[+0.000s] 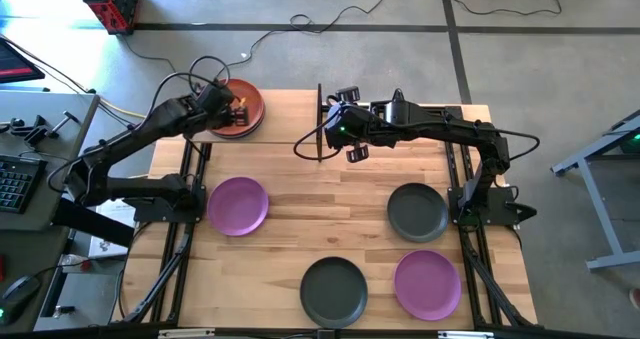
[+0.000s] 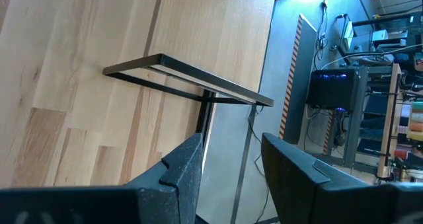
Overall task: Place and stack plates onto a shelf
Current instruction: Stack the orange plate on top of the black plate on the shelf, then put the bottom black plate on the shelf
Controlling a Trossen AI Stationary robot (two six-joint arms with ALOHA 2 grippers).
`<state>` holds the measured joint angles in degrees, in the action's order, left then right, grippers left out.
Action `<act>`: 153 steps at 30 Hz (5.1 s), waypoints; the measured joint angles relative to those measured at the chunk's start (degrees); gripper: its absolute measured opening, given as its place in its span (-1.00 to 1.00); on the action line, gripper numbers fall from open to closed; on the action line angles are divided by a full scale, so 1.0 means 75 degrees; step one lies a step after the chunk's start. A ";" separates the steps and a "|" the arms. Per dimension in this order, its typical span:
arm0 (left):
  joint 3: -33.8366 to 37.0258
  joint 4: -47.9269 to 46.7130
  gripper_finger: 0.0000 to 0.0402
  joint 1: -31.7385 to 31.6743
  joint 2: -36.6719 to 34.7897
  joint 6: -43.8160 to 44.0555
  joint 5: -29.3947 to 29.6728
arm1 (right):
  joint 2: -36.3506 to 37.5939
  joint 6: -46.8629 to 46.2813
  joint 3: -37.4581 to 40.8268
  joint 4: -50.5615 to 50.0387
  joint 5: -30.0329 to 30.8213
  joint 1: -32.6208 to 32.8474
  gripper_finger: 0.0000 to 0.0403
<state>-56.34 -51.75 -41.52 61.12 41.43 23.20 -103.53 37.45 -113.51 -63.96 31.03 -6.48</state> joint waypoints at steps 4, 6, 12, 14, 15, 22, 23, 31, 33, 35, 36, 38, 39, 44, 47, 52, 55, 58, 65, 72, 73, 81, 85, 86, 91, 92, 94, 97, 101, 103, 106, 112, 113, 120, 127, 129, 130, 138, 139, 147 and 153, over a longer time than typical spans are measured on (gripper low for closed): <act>0.0000 -0.0246 -0.97 -0.0144 0.0000 -0.0002 0.0004 | 0.0000 0.0000 0.0000 0.0000 0.0000 0.0000 -0.29; 0.0000 -0.0330 -0.99 -0.0230 0.0000 -0.0003 0.0011 | 0.0000 0.0000 0.0000 0.0000 0.0000 0.0000 -0.29; 0.0000 -0.0711 -1.00 -0.0448 0.0000 -0.0006 0.0198 | 0.0000 0.0000 0.0000 0.0000 0.0000 -0.0003 -0.29; 0.0000 -0.0775 -1.00 -0.0537 0.0000 -0.0006 0.0213 | 0.0000 0.0000 0.0000 0.0000 0.0000 0.0000 -0.29; 0.0000 -0.0813 -1.00 -0.0577 0.0000 -0.0007 0.0218 | 0.0000 0.0000 0.0000 0.0000 0.0000 -0.0001 -0.29; -0.0003 -0.1076 -1.00 -0.0785 0.0000 -0.0009 0.0456 | 0.0000 0.0000 0.0000 0.0000 0.0000 -0.0003 -0.29; -0.0005 -0.1112 -1.00 -0.0820 0.0000 -0.0009 0.0474 | 0.0000 0.0000 0.0000 -0.0003 0.0000 -0.0003 -0.29; -0.0006 -0.1160 -1.00 -0.0920 0.0000 -0.0009 0.0648 | 0.0000 -0.0012 0.0000 0.0000 0.0000 -0.0001 -0.29; -0.0005 -0.1127 -1.00 -0.0920 -0.0034 -0.0009 0.0645 | 0.0000 -0.0020 0.0000 0.0000 0.0000 -0.0003 -0.29; -0.0003 -0.1041 -1.00 -0.0877 -0.0129 -0.0009 0.0644 | 0.0000 -0.0020 0.0000 -0.0003 0.0000 -0.0003 -0.29; -0.0003 -0.0980 -1.00 -0.0834 -0.0180 -0.0010 0.0647 | 0.0000 -0.0020 0.0000 -0.0002 0.0000 -0.0002 -0.29; -0.0003 -0.0786 -1.00 -0.0714 -0.0307 -0.0009 0.0640 | 0.0000 -0.0020 0.0000 -0.0002 0.0000 -0.0003 -0.29; 0.0000 -0.0649 -1.00 -0.0660 -0.0404 -0.0014 0.0638 | 0.0000 -0.0020 0.0000 -0.0001 0.0000 0.0000 -0.29; 0.0000 0.0206 -1.00 -0.0434 -0.0988 -0.0505 0.0284 | 0.0000 -0.0355 0.0000 -0.0002 0.0000 0.0000 -0.29; 0.0000 0.0607 -1.00 -0.0294 -0.1314 -0.1158 -0.0738 | 0.0000 -0.1048 0.0000 -0.0058 -0.0004 -0.0001 -0.29; 0.0000 0.0499 -1.00 0.0046 -0.1702 -0.1801 -0.2426 | 0.0000 -0.2668 0.0000 -0.0547 -0.0761 -0.0003 -0.29; 0.0000 0.0400 -1.00 0.0368 -0.1881 -0.1820 -0.3089 | 0.0000 -0.3864 0.0000 -0.0849 -0.1668 0.0012 -0.29; 0.0000 0.0399 -1.00 0.0800 -0.2027 -0.2025 -0.3764 | 0.0000 -0.5137 0.0000 -0.1054 -0.2550 0.0087 -0.29; 0.0000 0.0401 -1.00 0.2050 -0.2050 -0.2236 -0.4435 | -0.0105 -0.7351 -0.0009 -0.1308 -0.3647 0.0612 -0.29; 0.0006 0.0400 -1.00 0.3378 -0.1866 -0.2605 -0.4455 | -0.0607 -0.8800 -0.0009 -0.1396 -0.3733 0.1595 -0.29; 0.0006 0.0408 -1.00 0.3564 -0.1847 -0.2605 -0.4453 | -0.0691 -0.8964 -0.0009 -0.1388 -0.3730 0.1742 -0.29; 0.0006 0.0397 -1.00 0.4807 -0.1792 -0.2611 -0.4453 | -0.1611 -0.9891 -0.0006 -0.1367 -0.3723 0.2715 -0.29; 0.0006 0.0395 -1.00 0.5261 -0.1795 -0.2541 -0.4453 | -0.1998 -1.0520 -0.0003 -0.1329 -0.3748 0.3062 -0.29; 0.0006 0.0389 -1.00 0.5363 -0.1796 -0.2538 -0.4453 | -0.2087 -1.0651 -0.0003 -0.1326 -0.3748 0.3132 -0.29; 0.0006 0.0385 -1.00 0.5815 -0.1798 -0.2536 -0.4453 | -0.2497 -1.0823 -0.0003 -0.1321 -0.3751 0.3428 -0.29; 0.0006 0.0384 -1.00 0.5884 -0.1798 -0.2523 -0.4453 | -0.2578 -1.0874 -0.0003 -0.1311 -0.3751 0.3477 -0.29; 0.0006 0.0383 -1.00 0.5999 -0.1798 -0.2389 -0.4411 | -0.2784 -1.1199 -0.0003 -0.1311 -0.3755 0.3553 -0.29; 0.0006 0.0383 -1.00 0.6125 -0.1798 -0.2333 -0.4348 | -0.3061 -1.1680 0.0000 -0.1317 -0.3819 0.3638 -0.29; 0.0006 0.0380 -1.00 0.6260 -0.1798 -0.2328 -0.4166 | -0.3292 -1.1811 0.0002 -0.1317 -0.3879 0.3740 -0.29; 0.0006 0.0380 -1.00 0.6268 -0.1798 -0.2332 -0.4148 | -0.3339 -1.1838 0.0000 -0.1318 -0.3876 0.3775 -0.29; 0.0006 0.0380 -1.00 0.6266 -0.1798 -0.2334 -0.4136 | -0.3372 -1.2197 0.0003 -0.1314 -0.3876 0.3774 -0.29; 0.0006 0.0380 -1.00 0.6266 -0.1798 -0.2339 -0.4132 | -0.3369 -1.2871 0.0003 -0.1191 -0.3876 0.3754 -0.29; 0.0006 0.0380 -1.00 0.6266 -0.1798 -0.2340 -0.4132 | -0.3369 -1.2808 0.0003 -0.1132 -0.3876 0.3751 -0.29; 0.0006 0.0376 -1.00 0.6266 -0.1798 -0.2343 -0.4132 | -0.3395 -1.1786 0.0003 -0.0671 -0.3797 0.3751 -0.29; 0.0003 0.0316 -1.00 0.6266 -0.1801 -0.2352 -0.4130 | -0.3739 -1.1196 0.0003 -0.0370 -0.3953 0.3751 -0.29; 0.0000 0.0265 -1.00 0.6266 -0.1798 -0.2355 -0.4129 | -0.3801 -1.1140 0.0003 -0.0372 -0.3998 0.3751 -0.29; 0.0000 0.0244 -1.00 0.6266 -0.1801 -0.2357 -0.4128 | -0.3837 -1.1097 0.0003 -0.0323 -0.4092 0.3751 -0.29; 0.0000 0.0251 -1.00 0.6263 -0.1801 -0.2403 -0.4116 | -0.3917 -1.0844 0.0003 -0.0350 -0.4060 0.3751 -0.29; 0.0000 0.0245 -1.00 0.6263 -0.1799 -0.2404 -0.4114 | -0.3917 -1.0786 0.0003 -0.0350 -0.4062 0.3751 -0.29; 0.0000 0.0251 -1.00 0.6263 -0.1801 -0.2407 -0.4116 | -0.4011 -1.0606 0.0001 -0.0149 -0.4137 0.3751 -0.29; 0.0000 0.0252 -1.00 0.6263 -0.1801 -0.2407 -0.4121 | -0.4124 -1.0614 0.0001 -0.0164 -0.4245 0.3751 -0.29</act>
<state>-56.34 -49.87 5.45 47.62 23.38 -7.70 -134.45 -42.15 -113.50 -65.19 -0.81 21.65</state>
